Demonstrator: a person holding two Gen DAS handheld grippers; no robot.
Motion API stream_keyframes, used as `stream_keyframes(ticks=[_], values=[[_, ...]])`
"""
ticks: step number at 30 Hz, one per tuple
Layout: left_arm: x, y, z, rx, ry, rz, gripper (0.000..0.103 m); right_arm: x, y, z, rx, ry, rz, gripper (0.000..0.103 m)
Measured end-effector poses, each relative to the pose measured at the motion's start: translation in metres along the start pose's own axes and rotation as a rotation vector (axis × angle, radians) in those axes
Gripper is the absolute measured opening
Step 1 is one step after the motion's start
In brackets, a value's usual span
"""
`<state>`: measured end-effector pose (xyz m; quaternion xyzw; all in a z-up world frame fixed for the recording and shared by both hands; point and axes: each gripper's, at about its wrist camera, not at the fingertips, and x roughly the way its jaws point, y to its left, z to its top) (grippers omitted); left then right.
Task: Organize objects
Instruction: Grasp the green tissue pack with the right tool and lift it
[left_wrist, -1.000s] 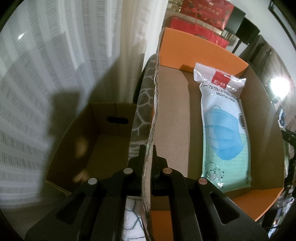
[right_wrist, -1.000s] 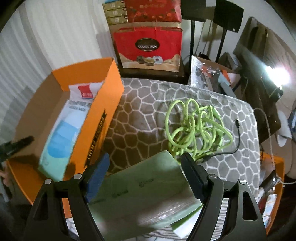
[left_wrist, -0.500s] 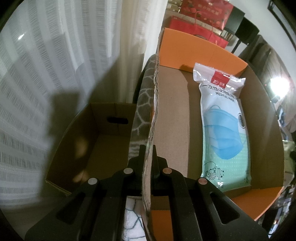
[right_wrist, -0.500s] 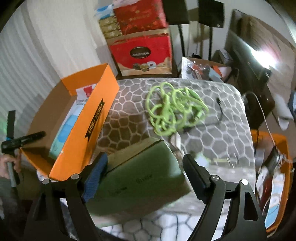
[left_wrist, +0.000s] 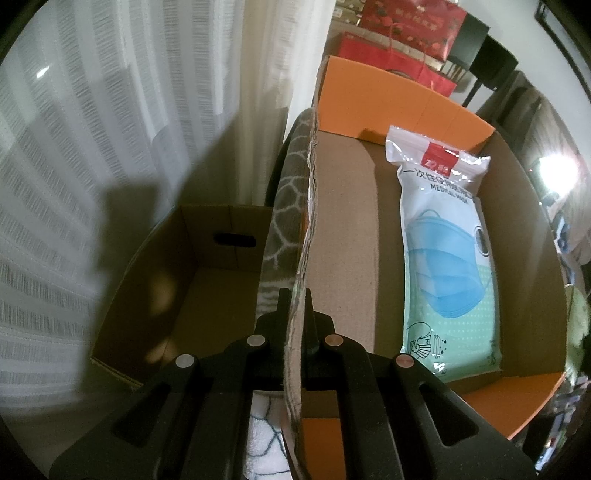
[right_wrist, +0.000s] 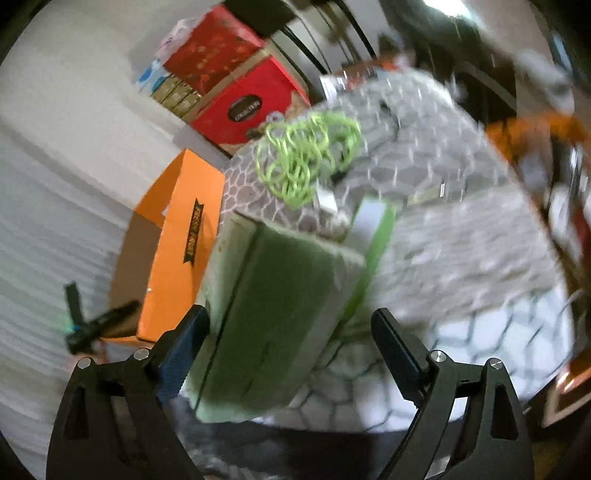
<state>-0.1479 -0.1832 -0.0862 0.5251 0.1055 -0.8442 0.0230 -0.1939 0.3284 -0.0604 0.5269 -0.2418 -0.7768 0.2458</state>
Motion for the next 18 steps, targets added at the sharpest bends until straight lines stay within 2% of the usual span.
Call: stream_keyframes(ticks=[3, 12, 14, 18], values=[[0.000, 0.002, 0.001, -0.004, -0.001, -0.004, 0.003, 0.005, -0.006, -0.007, 0.060, 0.013, 0.059, 0.092], [0.000, 0.001, 0.001, -0.021, -0.004, 0.006, 0.003, 0.026, -0.001, -0.022, 0.049, 0.020, 0.125, 0.092], [0.000, 0.002, 0.001, -0.021, -0.004, 0.006, 0.003, 0.028, -0.001, -0.023, 0.044, 0.013, 0.157, 0.080], [0.000, 0.002, 0.001, -0.024, -0.004, 0.008, 0.003, 0.023, 0.003, -0.021, 0.018, 0.010, 0.155, 0.076]])
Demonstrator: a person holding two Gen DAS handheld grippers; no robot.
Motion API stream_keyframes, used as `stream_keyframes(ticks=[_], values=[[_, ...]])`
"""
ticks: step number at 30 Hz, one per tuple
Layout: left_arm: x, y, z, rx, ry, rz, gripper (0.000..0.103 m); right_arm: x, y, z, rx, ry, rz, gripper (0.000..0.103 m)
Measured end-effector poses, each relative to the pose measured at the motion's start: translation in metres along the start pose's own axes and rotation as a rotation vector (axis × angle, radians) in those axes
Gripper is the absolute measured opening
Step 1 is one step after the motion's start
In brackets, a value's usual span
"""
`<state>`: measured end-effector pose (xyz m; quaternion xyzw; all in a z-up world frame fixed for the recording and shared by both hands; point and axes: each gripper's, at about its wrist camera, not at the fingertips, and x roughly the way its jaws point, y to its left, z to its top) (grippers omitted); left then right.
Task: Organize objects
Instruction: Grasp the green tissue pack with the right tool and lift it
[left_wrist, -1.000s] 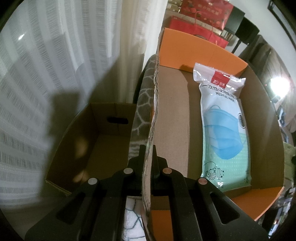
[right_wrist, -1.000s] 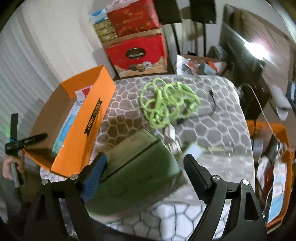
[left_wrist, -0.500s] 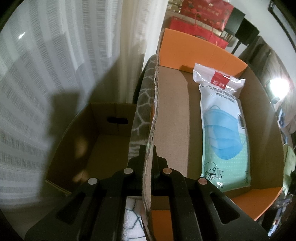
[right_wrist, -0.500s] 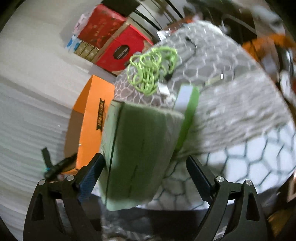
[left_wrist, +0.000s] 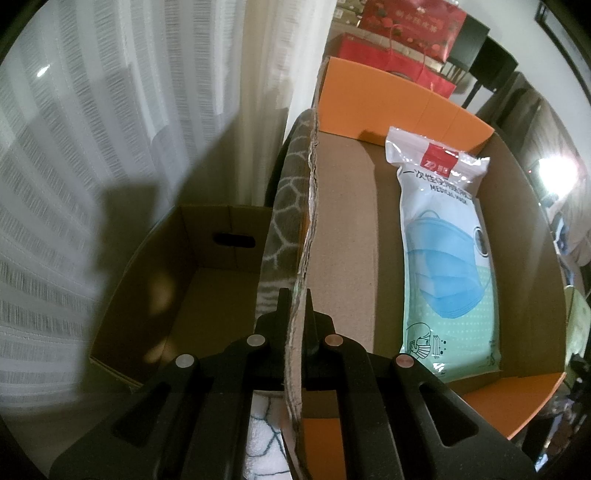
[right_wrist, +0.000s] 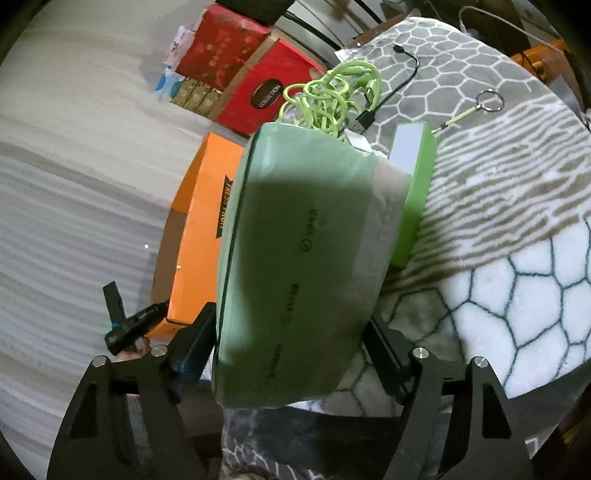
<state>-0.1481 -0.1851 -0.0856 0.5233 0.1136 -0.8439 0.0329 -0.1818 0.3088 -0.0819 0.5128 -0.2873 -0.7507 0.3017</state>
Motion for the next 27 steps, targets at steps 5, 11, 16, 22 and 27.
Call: stream_keyframes(ticks=[5, 11, 16, 22, 27], values=[[0.000, 0.000, 0.000, -0.004, -0.001, -0.002, 0.003, -0.007, 0.008, 0.004, -0.032, -0.001, -0.005, 0.073], [-0.001, -0.001, 0.000, 0.001, -0.001, -0.004, 0.003, -0.018, 0.020, 0.015, -0.057, 0.001, 0.030, 0.071], [-0.001, 0.001, -0.001, -0.003, -0.002, -0.009, 0.003, -0.029, 0.020, 0.027, -0.021, -0.009, 0.076, 0.070], [-0.001, 0.002, 0.000, -0.004, -0.002, -0.014, 0.003, -0.047, 0.046, 0.049, -0.053, -0.048, 0.090, 0.070], [-0.001, 0.003, -0.001, -0.008, -0.002, -0.016, 0.003, -0.047, 0.079, 0.066, -0.097, -0.053, 0.116, 0.070]])
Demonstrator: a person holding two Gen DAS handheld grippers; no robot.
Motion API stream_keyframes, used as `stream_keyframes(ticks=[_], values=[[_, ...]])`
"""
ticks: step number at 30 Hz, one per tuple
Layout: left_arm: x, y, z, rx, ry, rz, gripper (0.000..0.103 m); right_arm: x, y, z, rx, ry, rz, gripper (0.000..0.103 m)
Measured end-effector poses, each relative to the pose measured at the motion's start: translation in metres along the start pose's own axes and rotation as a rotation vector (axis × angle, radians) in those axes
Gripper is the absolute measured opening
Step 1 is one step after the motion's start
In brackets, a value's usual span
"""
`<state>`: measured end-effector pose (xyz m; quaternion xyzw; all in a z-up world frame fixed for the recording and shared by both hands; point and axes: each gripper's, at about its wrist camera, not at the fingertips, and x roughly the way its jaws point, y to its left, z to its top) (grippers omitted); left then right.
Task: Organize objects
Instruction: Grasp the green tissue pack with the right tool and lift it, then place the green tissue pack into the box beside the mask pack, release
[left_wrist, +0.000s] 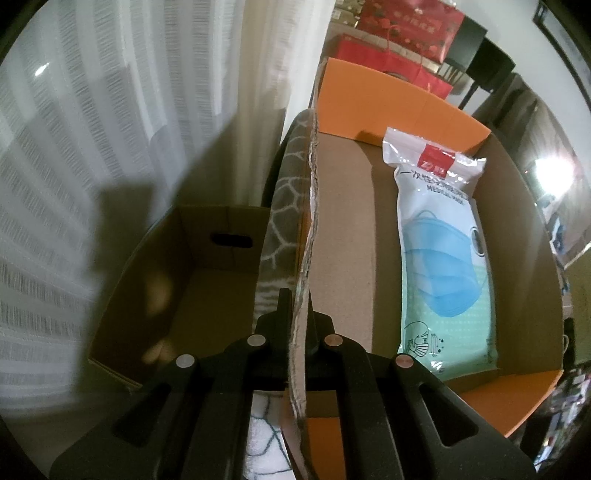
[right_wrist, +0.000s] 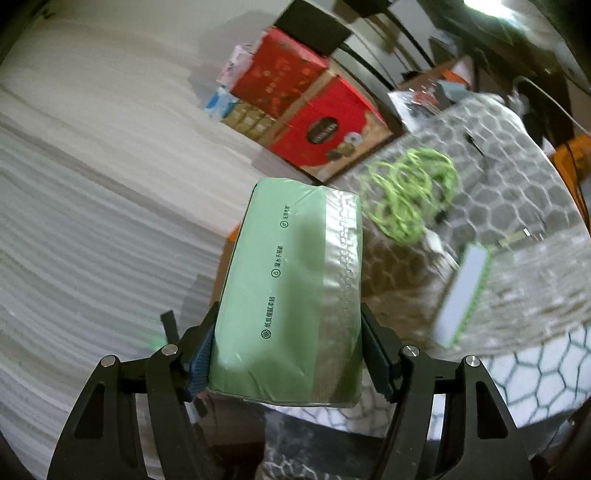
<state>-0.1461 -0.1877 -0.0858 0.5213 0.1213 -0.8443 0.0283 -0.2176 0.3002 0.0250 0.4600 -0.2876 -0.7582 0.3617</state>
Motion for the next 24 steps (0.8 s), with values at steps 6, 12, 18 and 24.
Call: stream_keyframes(ticks=[6, 12, 18, 24], values=[[0.000, -0.001, 0.000, 0.000, 0.001, 0.001, 0.003, 0.043, 0.027, 0.020, -0.002, 0.047, 0.038, 0.070], [0.000, -0.001, 0.000, -0.009, 0.000, 0.004, 0.003, 0.106, 0.048, 0.026, 0.028, 0.107, 0.070, 0.070], [0.001, -0.001, -0.001, -0.013, -0.001, -0.004, 0.003, 0.167, 0.057, 0.037, 0.080, 0.152, 0.048, 0.070], [0.002, 0.000, -0.001, -0.015, -0.003, -0.006, 0.003, 0.221, 0.067, 0.044, 0.112, 0.176, 0.012, 0.070]])
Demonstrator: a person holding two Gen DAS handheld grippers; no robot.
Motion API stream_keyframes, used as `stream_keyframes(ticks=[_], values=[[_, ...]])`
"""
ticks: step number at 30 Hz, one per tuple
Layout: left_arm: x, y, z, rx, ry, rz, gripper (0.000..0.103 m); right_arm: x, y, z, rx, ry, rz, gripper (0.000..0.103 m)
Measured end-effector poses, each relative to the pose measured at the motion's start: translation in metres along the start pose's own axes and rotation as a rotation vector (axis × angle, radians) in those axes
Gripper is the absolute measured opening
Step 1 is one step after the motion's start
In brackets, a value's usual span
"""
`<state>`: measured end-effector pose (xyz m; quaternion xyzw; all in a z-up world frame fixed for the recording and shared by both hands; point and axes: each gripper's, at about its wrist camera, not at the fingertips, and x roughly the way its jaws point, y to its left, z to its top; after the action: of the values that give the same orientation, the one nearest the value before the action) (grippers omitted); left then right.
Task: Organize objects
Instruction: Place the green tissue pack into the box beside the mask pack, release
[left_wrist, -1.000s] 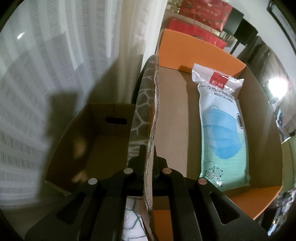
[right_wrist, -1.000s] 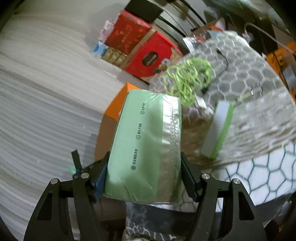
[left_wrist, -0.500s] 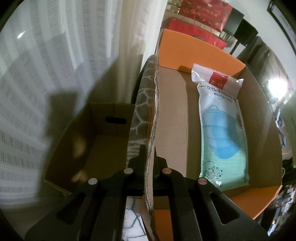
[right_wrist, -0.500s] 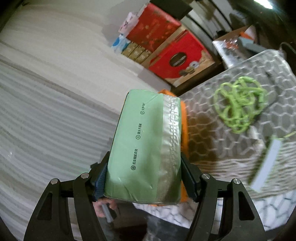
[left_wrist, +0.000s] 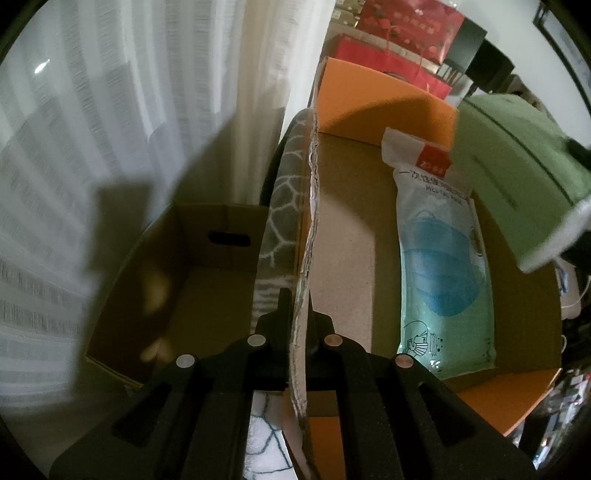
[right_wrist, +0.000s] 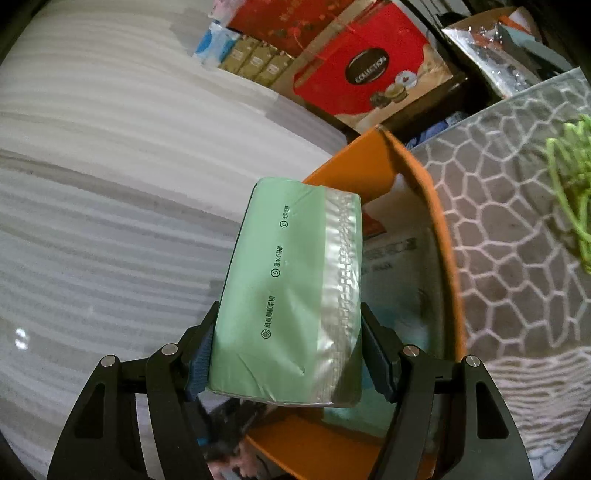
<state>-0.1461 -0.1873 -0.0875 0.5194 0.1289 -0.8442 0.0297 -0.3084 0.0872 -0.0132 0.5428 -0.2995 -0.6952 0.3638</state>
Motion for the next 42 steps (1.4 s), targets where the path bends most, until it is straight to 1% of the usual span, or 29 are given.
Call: stream_keyframes(ticks=[9, 14, 17, 24, 27, 32, 35, 37, 39, 42], values=[[0.000, 0.004, 0.000, -0.006, -0.001, -0.010, 0.003, 0.068, 0.007, 0.004, 0.044, 0.048, -0.021, 0.070], [0.001, 0.005, 0.000, -0.010, -0.003, -0.013, 0.003, 0.089, 0.007, 0.003, 0.061, 0.055, -0.027, 0.070], [0.000, 0.005, 0.000, -0.013, -0.006, -0.015, 0.003, 0.100, 0.003, 0.002, 0.082, 0.059, -0.012, 0.070], [0.000, 0.006, 0.000, -0.016, -0.006, -0.017, 0.003, 0.113, 0.004, -0.002, 0.097, 0.051, 0.012, 0.071], [0.000, 0.006, 0.000, -0.016, -0.006, -0.016, 0.003, 0.118, 0.004, -0.004, 0.093, 0.076, 0.009, 0.071], [0.000, 0.005, 0.000, -0.018, -0.006, -0.017, 0.003, 0.124, 0.005, -0.006, 0.041, 0.141, -0.052, 0.075], [0.000, 0.006, 0.000, -0.017, -0.006, -0.015, 0.003, 0.125, 0.005, -0.006, 0.021, 0.182, -0.100, 0.081], [0.000, 0.006, 0.000, -0.019, -0.007, -0.016, 0.003, 0.125, 0.002, -0.006, 0.023, 0.196, -0.111, 0.086], [0.000, 0.006, 0.000, -0.021, -0.006, -0.017, 0.003, 0.127, -0.003, -0.008, 0.021, 0.219, -0.124, 0.086], [0.000, 0.006, 0.000, -0.021, -0.007, -0.014, 0.003, 0.123, -0.005, -0.008, 0.005, 0.220, -0.128, 0.086]])
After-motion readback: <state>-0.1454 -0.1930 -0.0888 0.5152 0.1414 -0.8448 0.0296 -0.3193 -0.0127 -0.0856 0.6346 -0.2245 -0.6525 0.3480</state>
